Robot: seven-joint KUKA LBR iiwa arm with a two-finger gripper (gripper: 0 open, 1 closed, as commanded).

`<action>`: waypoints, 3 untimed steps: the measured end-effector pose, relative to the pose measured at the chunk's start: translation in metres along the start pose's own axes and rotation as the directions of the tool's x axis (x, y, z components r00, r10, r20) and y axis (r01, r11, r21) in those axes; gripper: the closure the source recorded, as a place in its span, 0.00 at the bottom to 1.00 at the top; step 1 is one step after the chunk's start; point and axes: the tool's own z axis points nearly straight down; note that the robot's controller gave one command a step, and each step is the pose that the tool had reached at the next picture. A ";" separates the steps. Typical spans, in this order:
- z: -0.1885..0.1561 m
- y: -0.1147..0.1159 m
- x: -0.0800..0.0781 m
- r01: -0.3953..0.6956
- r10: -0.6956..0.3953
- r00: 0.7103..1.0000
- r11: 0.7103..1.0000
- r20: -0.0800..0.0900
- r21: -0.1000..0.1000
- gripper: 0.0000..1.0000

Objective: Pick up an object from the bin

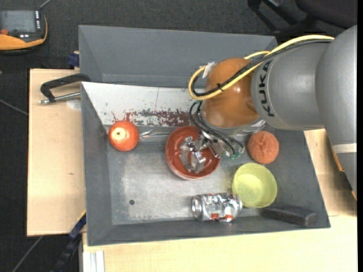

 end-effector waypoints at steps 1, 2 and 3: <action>-0.051 -0.002 -0.003 0.301 -0.301 0.954 0.954 0.010 0.005 1.00; 0.001 -0.010 0.060 0.358 -0.358 0.934 0.934 0.013 0.007 1.00; -0.002 -0.010 0.057 0.360 -0.360 0.933 0.933 0.014 0.008 0.00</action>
Offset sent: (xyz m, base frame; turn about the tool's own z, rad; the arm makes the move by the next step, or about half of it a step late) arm 0.0006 -0.0020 0.0477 -0.3071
